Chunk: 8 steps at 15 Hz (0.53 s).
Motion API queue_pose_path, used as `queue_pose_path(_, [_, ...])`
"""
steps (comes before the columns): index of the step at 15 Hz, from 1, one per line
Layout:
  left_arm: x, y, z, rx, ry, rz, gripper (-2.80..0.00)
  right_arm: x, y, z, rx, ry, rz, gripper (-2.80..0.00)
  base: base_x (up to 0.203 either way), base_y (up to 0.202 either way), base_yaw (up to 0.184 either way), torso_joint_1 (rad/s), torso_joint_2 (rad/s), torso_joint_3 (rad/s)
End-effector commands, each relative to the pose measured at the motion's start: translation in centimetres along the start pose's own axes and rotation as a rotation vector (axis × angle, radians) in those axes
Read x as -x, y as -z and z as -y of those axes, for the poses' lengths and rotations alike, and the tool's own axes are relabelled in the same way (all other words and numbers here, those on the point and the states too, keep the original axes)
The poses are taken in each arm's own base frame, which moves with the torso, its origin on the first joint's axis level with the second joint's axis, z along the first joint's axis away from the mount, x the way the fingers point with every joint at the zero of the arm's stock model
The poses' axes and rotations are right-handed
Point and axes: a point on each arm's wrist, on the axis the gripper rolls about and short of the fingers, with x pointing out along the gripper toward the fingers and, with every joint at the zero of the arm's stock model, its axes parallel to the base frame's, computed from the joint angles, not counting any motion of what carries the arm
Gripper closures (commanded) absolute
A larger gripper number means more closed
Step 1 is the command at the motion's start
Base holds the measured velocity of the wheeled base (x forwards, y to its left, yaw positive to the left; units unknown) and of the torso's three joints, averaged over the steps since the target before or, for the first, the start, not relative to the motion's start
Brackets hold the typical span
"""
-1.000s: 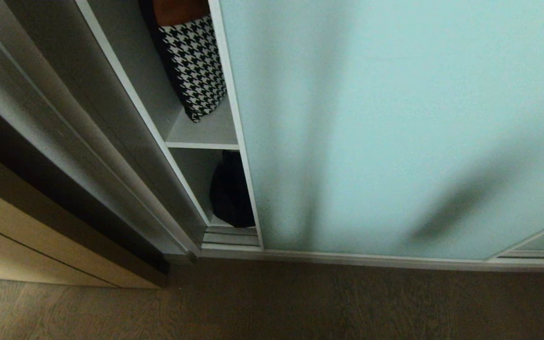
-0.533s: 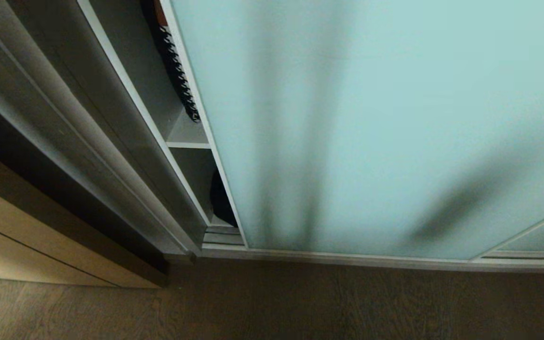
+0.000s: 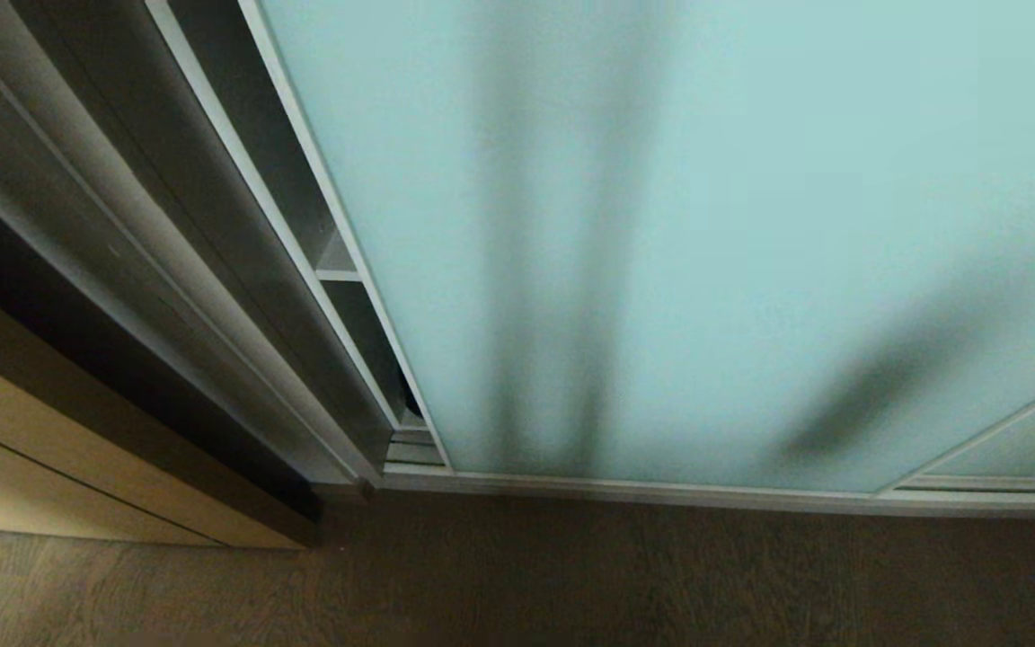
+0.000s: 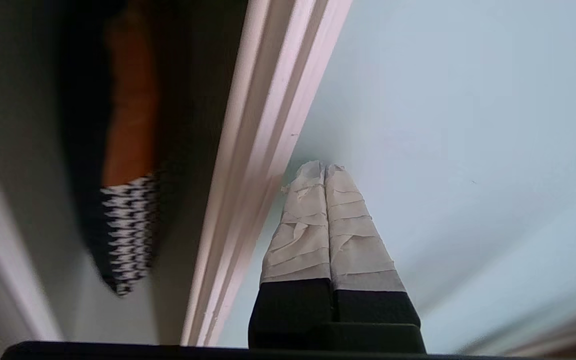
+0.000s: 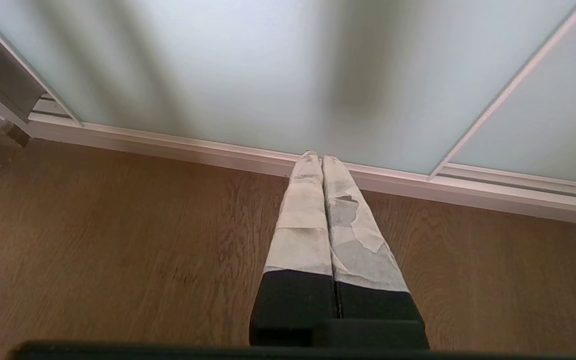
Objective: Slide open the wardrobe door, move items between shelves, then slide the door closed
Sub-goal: Close the door
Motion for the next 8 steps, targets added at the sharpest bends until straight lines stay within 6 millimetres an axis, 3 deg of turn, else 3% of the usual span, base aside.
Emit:
queue_pose_path(1, [0.3, -0.2, -0.7, -0.013, -0.035, 0.003, 0.0, 0.0, 0.0, 0.0, 0.0, -0.001, 0.002, 0.0, 0.0, 0.0, 0.0, 0.0, 0.0, 0.0])
queue_pose_path(8, [1.6, -0.9, -1.8, -0.037, -0.092, 0.022, 0.0, 0.0, 0.0, 0.0, 0.0, -0.001, 0.002, 0.0, 0.0, 0.0, 0.0, 0.0, 0.0, 0.0])
